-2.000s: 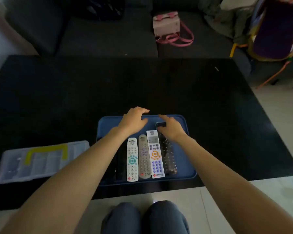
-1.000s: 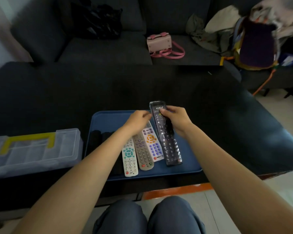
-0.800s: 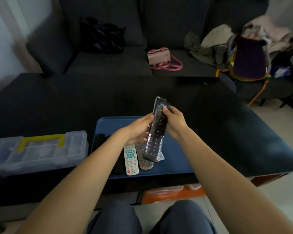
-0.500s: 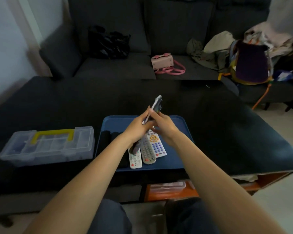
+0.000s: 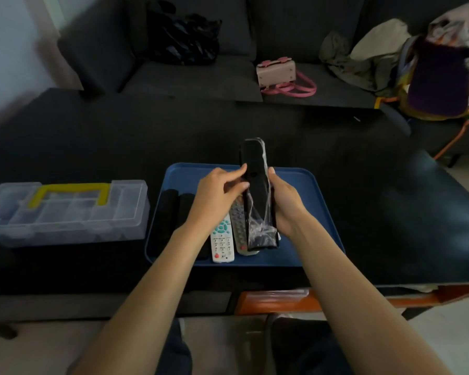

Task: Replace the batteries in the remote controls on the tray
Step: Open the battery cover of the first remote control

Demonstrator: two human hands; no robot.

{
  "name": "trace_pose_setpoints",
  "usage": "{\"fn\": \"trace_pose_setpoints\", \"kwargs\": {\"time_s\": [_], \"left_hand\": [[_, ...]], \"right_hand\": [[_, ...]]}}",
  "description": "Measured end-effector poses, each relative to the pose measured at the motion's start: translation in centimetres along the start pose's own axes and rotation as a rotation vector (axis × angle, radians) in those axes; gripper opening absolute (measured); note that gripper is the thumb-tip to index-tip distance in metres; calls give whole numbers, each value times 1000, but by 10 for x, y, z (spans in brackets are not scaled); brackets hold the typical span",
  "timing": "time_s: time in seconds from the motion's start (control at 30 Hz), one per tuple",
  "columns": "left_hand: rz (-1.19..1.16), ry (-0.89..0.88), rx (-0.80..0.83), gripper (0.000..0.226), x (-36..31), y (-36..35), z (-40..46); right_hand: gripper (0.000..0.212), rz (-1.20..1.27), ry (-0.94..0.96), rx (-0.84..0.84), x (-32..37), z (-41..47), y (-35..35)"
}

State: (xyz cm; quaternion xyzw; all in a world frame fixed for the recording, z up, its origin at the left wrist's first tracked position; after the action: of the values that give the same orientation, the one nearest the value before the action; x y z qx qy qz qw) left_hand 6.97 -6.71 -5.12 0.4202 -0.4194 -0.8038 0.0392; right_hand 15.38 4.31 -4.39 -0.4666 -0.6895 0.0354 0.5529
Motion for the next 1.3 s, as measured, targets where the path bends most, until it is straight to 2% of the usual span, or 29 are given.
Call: {"fn": "trace_pose_setpoints", "kwargs": {"time_s": [0.17,0.3,0.43,0.57,0.7,0.8,0.93,1.03,1.1,1.2,1.3], "left_hand": [[92,-78,-113,37,7,-10,6],[111,-84,-214,30,7,-12,7],[170,-147,-185,32,7,-15,6],[390,-265,-157,31,6,-21,6],[485,-271,-130,42,10,-26,7],[569,-305,-176,42,9,-26,5],[498,-358,-293,33,3,-20,5],[418,-320,-283,29,-2,-21,6],[371,-288,-237,28,-2,-24,7],[342,-244,-78,45,-4,-30,7],[282,-193,-80,41,-9,-34,10]], "right_hand": [[38,21,-18,38,-5,11,4],[34,-64,2,76,-8,14,3],[33,-127,34,108,-10,15,3],[33,-144,43,97,-10,15,3],[32,-146,51,93,-10,16,1],[32,-196,70,95,-6,14,2],[34,-307,114,63,0,13,9],[34,-284,100,71,0,12,11],[34,-258,97,72,-1,12,12],[33,-222,117,88,1,12,14],[32,-216,112,87,1,10,19]]}}
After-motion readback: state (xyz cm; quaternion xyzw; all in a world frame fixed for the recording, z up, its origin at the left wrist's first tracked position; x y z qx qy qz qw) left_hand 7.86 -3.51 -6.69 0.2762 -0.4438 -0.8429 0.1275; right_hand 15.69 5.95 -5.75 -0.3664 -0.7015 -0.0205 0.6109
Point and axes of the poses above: each hand's wrist, its own z-axis towards the middle knuckle, its own y-axis out of the back of the hand, x = y × z, the point moved 1 cm from there along z, towards the middle knuckle, and after that the axes turned 12 degrees about z, right-handed, at the moved point
